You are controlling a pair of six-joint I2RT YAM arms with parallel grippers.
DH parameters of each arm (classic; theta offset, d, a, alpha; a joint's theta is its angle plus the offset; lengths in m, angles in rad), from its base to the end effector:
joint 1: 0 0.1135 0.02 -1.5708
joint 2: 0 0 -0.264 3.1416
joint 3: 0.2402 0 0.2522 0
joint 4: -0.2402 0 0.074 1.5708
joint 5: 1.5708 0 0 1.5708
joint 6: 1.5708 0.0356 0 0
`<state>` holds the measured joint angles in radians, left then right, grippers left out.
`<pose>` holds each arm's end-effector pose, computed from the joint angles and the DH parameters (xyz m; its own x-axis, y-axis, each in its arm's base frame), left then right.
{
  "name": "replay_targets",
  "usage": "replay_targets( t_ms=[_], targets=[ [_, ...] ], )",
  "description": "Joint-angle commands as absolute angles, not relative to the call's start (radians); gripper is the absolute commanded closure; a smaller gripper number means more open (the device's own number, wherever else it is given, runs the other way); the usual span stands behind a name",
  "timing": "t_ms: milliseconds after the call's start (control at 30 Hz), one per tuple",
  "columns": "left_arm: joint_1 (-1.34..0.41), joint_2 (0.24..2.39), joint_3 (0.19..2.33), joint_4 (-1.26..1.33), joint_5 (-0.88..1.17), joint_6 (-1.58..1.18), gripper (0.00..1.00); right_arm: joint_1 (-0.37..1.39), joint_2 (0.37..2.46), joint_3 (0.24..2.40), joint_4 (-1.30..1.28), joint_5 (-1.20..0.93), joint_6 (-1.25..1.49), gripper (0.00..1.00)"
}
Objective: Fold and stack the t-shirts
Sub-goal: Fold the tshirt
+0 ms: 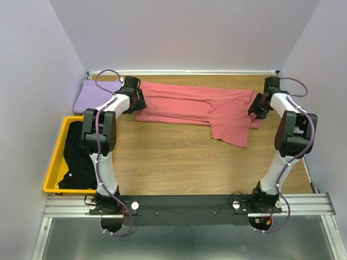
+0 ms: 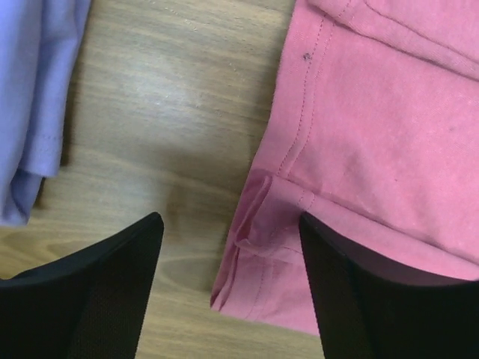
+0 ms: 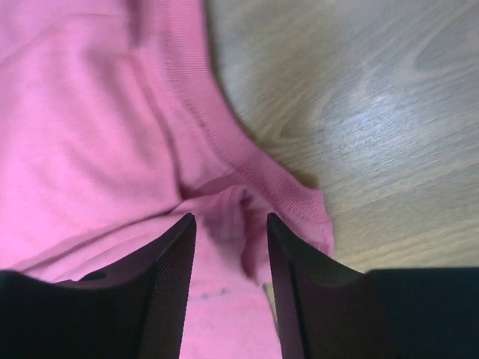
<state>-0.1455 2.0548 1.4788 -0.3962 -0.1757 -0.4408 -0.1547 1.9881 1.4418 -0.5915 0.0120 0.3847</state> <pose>0.4386 -0.0580 0.1740 -0.7586 -0.3134 -0.5712 -0.3078 0.9451 -0.1098 0.4085 -0.0641 0.1794 -0.7716 0.5001 -0.3930 0.4840 0.8626 0.1474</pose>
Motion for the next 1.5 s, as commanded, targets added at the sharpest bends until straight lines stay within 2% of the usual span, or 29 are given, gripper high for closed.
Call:
replay_targets(
  t_ms=[0,133,333,600,1033,1467],
  targets=[
    [-0.158,1.945,1.460,-0.367,-0.222,-0.451,0.13,-0.158,1.853,1.434,-0.568,-0.035,0.377,0.48],
    [-0.201,1.849,1.422,-0.365,-0.255,-0.454,0.11,-0.158,1.755,1.335,-0.565,-0.067,0.396,0.45],
    [-0.285,1.708,1.251,-0.357,-0.278,-0.471,0.11,-0.156,1.573,1.105,-0.566,-0.097,0.414,0.45],
    [-0.379,1.599,1.069,-0.328,-0.206,-0.503,0.12,-0.155,1.430,0.858,-0.565,-0.162,0.452,0.49],
    [-0.390,1.536,0.988,-0.310,-0.199,-0.492,0.13,-0.153,1.470,0.706,-0.456,-0.198,0.518,0.54],
    [-0.390,1.516,0.950,-0.301,-0.198,-0.495,0.14,-0.152,1.511,0.693,-0.379,-0.129,0.568,0.55]
  ],
)
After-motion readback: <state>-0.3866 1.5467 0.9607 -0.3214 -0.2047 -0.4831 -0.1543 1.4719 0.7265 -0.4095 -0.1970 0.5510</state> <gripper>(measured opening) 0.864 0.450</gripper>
